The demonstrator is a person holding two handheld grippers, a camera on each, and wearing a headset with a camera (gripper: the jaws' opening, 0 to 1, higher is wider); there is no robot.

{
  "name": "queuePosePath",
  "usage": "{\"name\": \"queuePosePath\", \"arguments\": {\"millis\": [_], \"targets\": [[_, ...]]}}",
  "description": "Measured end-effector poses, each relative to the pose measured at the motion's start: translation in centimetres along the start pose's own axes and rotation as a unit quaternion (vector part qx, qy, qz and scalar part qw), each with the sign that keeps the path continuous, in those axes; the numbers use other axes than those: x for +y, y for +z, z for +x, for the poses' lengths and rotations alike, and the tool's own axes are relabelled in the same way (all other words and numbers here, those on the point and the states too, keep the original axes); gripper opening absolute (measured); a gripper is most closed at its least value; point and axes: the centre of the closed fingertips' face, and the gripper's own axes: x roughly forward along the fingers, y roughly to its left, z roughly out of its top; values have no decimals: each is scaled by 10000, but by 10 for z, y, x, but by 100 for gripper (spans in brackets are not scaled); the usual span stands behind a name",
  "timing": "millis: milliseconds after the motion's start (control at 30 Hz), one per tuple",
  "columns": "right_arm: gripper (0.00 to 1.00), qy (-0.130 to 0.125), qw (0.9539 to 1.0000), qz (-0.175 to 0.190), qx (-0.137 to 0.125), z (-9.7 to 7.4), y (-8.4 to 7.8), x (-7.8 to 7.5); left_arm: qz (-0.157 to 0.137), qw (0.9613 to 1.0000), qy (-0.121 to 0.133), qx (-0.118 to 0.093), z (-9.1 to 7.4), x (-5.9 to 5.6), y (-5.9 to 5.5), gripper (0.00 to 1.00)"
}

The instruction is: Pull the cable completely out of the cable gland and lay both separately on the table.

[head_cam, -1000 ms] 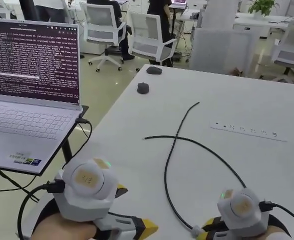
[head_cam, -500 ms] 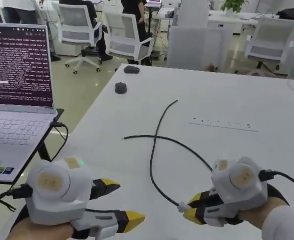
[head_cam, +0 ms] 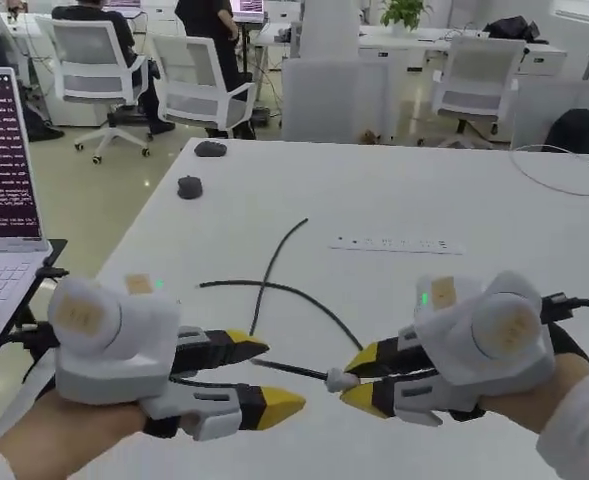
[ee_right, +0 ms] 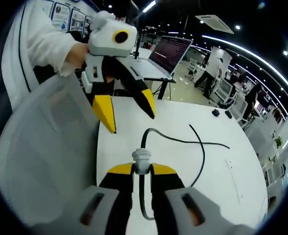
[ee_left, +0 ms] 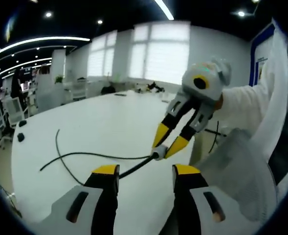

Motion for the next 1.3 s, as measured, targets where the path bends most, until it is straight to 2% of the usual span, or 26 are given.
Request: {"name": "queuePosePath", "arguments": {"millis": [100, 167, 233, 300, 367, 467, 600, 633, 700, 767, 867, 900, 933, 1000, 1033, 1067, 1100, 1133, 1167, 1200, 1233, 1267, 1300], "targets": [[11, -99, 9990, -441, 68, -8, 7, 2, -270, 9987, -417, -149, 6, -12, 9, 40], [11, -99, 9984, -555, 38, -12, 11, 5, -299, 9981, -517, -119, 8, -15, 10, 35], [11, -181, 9959, -884, -25, -18, 17, 7, -242, 9968, -716, -274, 10, -23, 17, 34], [11, -183, 9954, -933, -64, -20, 18, 9, -227, 9951, -863, -414, 10, -31, 22, 34], [11, -233, 9939, -1072, -124, -23, 22, 12, -343, 9939, -970, -387, 10, -35, 21, 31], [11, -220, 9908, -1319, -187, -27, 30, 19, -390, 9938, -979, -354, 11, -37, 20, 25], [11, -227, 9872, -1569, -194, -30, 32, 21, -473, 9898, -1280, -417, 8, -49, 22, 20], [11, -201, 9858, -1651, -230, -32, 35, 23, -539, 9882, -1380, -377, 7, -53, 22, 18], [11, -227, 9818, -1879, -170, -34, 36, 23, -665, 9872, -1386, -415, 6, -54, 24, 17], [11, -202, 9811, -1919, -154, -37, 38, 25, -891, 9849, -1418, -430, 5, -56, 26, 17], [12, -314, 9787, -2017, -223, -41, 43, 21, -872, 9849, -1345, -654, 1, -57, 34, 16], [12, -377, 9770, -2078, -279, -44, 46, 20, -1010, 9831, -1347, -714, 0, -57, 38, 16], [12, -391, 9749, -2166, -340, -45, 48, 20, -1149, 9809, -1393, -715, -1, -58, 40, 16], [12, -403, 9650, -2518, -610, -49, 56, 20, -1219, 9790, -1427, -798, -4, -58, 45, 15], [13, -375, 9641, -2527, -723, -51, 58, 19, -1175, 9791, -1432, -838, -6, -59, 46, 15], [13, -274, 9710, -2180, -947, -54, 60, 19, -1098, 9791, -1442, -920, -8, -61, 50, 15], [13, -219, 9755, -1902, -1082, -57, 61, 18, -1081, 9786, -1456, -977, -10, -62, 52, 15], [14, -93, 9803, -1457, -1327, -61, 63, 15, -1044, 9780, -1467, -1053, -13, -63, 56, 15], [16, -33, 9835, -1067, -1459, -65, 63, 12, -1005, 9778, -1478, -1093, -15, -64, 57, 15], [18, 76, 9837, -707, -1654, -69, 65, 10, -925, 9779, -1484, -1143, -17, -65, 59, 15], [18, 349, 9796, -148, -1972, -75, 68, 12, -804, 9780, -1511, -1192, -19, -67, 61, 15], [19, 487, 9747, 96, -2179, -79, 70, 12, -700, 9776, -1536, -1254, -21, -69, 64, 15], [18, 664, 9658, 348, -2483, -85, 73, 12, -670, 9765, -1556, -1334, -24, -71, 67, 15]]}}
